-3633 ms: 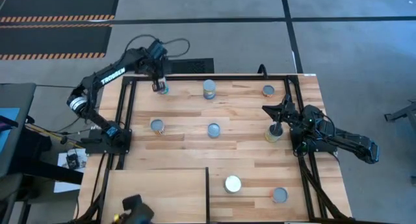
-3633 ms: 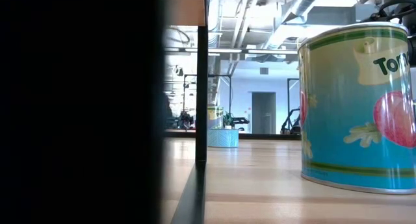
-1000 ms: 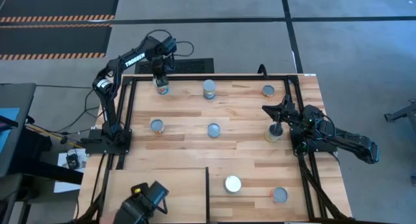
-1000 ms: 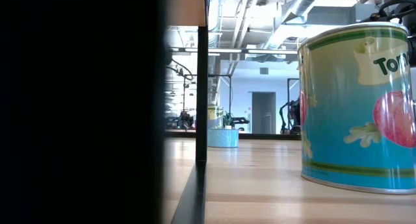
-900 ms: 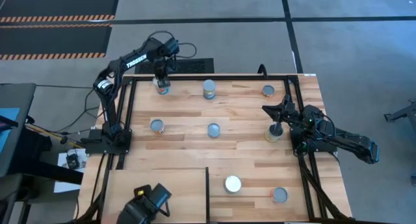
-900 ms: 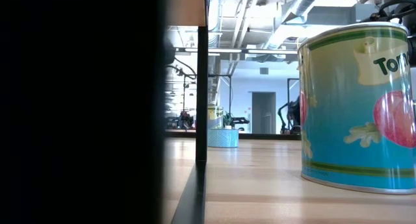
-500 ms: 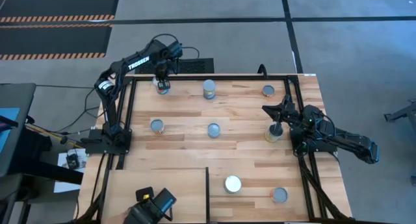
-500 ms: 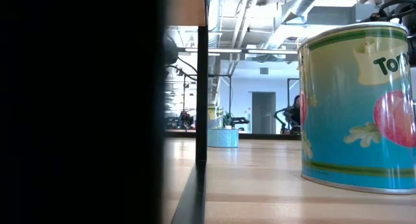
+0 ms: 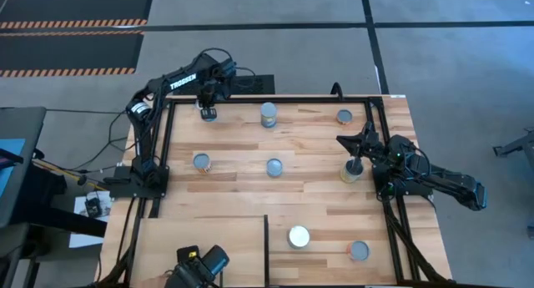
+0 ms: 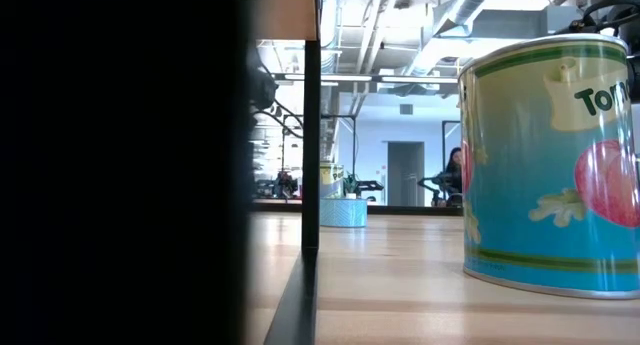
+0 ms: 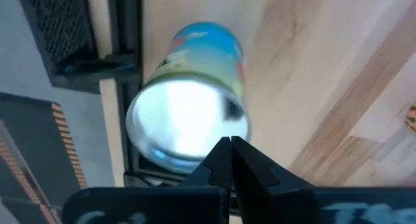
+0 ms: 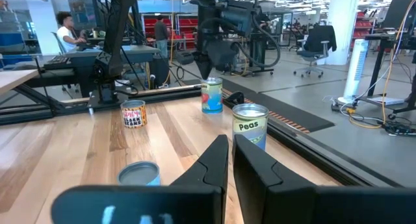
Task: Pick and place cans onto a shelf
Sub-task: Put the canned tomatoes on the shelf
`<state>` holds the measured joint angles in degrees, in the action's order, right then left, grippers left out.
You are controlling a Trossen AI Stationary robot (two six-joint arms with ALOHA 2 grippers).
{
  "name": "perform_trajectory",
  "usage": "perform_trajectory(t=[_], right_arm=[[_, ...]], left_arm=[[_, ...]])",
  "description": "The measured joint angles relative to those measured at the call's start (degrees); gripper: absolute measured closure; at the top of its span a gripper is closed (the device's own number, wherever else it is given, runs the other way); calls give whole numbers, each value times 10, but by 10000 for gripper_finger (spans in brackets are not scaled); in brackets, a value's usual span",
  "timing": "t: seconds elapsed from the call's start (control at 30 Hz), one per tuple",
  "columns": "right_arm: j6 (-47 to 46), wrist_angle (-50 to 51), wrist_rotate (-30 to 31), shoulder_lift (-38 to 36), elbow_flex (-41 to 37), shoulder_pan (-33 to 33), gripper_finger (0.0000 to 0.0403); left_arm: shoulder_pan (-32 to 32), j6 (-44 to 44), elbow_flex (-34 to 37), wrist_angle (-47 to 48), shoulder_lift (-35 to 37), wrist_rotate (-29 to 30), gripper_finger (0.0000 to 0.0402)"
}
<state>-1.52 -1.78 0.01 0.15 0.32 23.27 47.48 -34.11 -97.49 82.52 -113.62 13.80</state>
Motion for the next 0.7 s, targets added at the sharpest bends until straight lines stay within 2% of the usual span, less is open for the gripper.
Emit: perform_trajectory(t=[0.17, 0.3, 0.4, 0.6, 0.7], right_arm=[[0, 0, 0, 0, 0, 0, 354], [0, 0, 0, 0, 0, 0, 354], [0, 0, 0, 0, 0, 0, 354], [0, 0, 0, 0, 0, 0, 354], [0, 0, 0, 0, 0, 0, 354]], left_arm=[[-6, -3, 0, 5, 0, 9, 401], [-8, -2, 2, 1, 0, 68, 401], [-8, -1, 3, 6, 1, 85, 401], [5, 43, 3, -4, 40, -23, 401], [2, 48, 3, -3, 68, -56, 401]])
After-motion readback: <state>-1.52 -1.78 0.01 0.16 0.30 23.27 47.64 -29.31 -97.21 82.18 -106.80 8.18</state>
